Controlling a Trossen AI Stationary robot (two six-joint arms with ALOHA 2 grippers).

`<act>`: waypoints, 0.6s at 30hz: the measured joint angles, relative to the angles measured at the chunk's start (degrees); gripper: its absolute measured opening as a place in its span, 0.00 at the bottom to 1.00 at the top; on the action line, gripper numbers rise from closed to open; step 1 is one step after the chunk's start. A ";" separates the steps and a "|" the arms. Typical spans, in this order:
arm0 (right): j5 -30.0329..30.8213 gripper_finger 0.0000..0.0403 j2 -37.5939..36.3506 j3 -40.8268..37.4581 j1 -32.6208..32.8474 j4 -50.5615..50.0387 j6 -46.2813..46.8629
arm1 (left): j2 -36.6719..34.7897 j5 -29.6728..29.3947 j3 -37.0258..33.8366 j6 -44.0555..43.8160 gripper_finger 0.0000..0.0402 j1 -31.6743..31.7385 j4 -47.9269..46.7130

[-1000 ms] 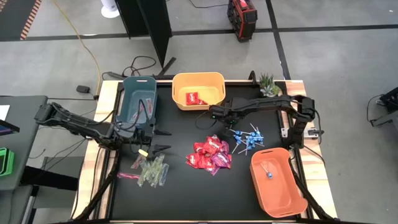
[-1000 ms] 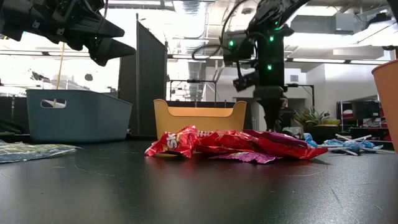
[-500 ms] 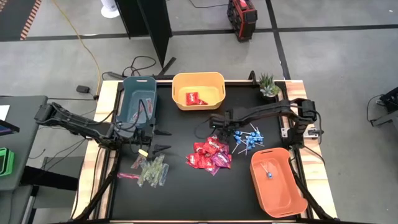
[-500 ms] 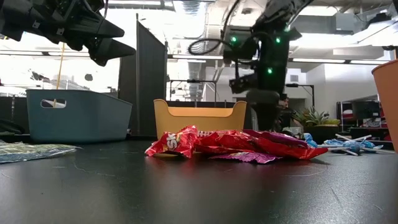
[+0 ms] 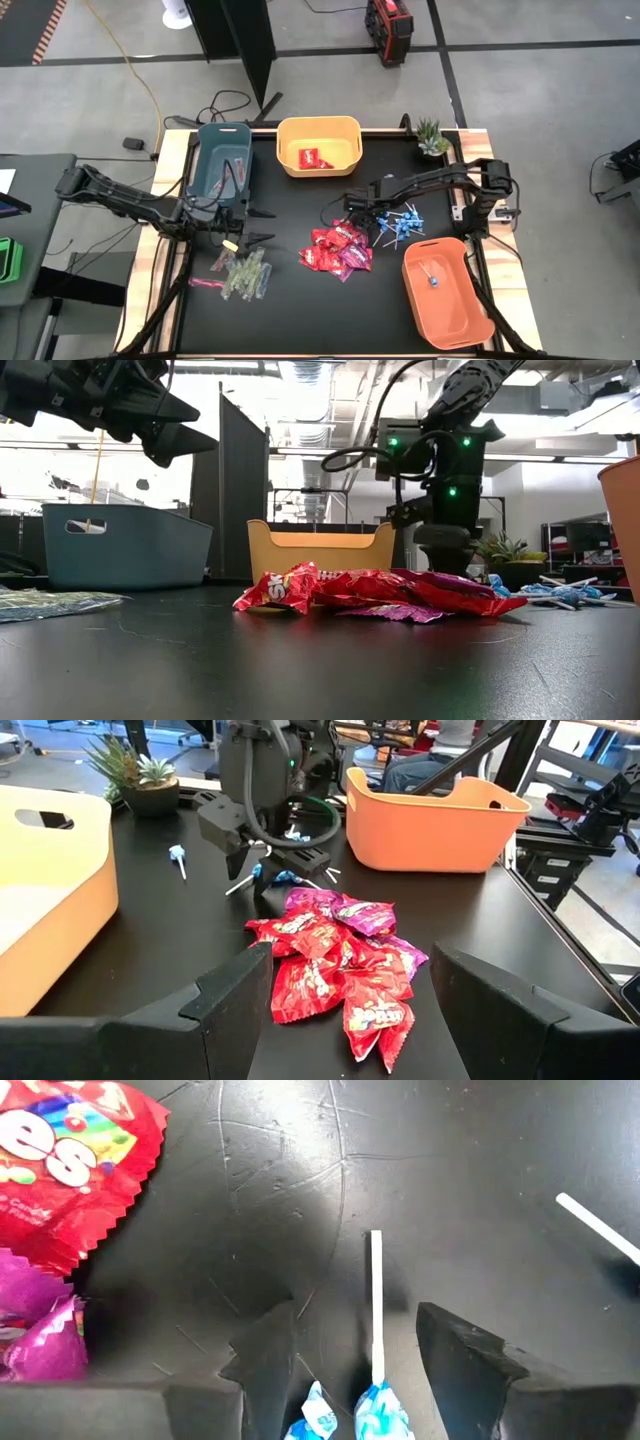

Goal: Sort candy
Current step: Put the blue lollipop into the orange bin

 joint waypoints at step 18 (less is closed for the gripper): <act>-2.05 0.56 -0.30 -0.06 -4.13 -0.19 -3.54 | 0.00 0.01 0.00 0.22 0.67 0.01 -0.23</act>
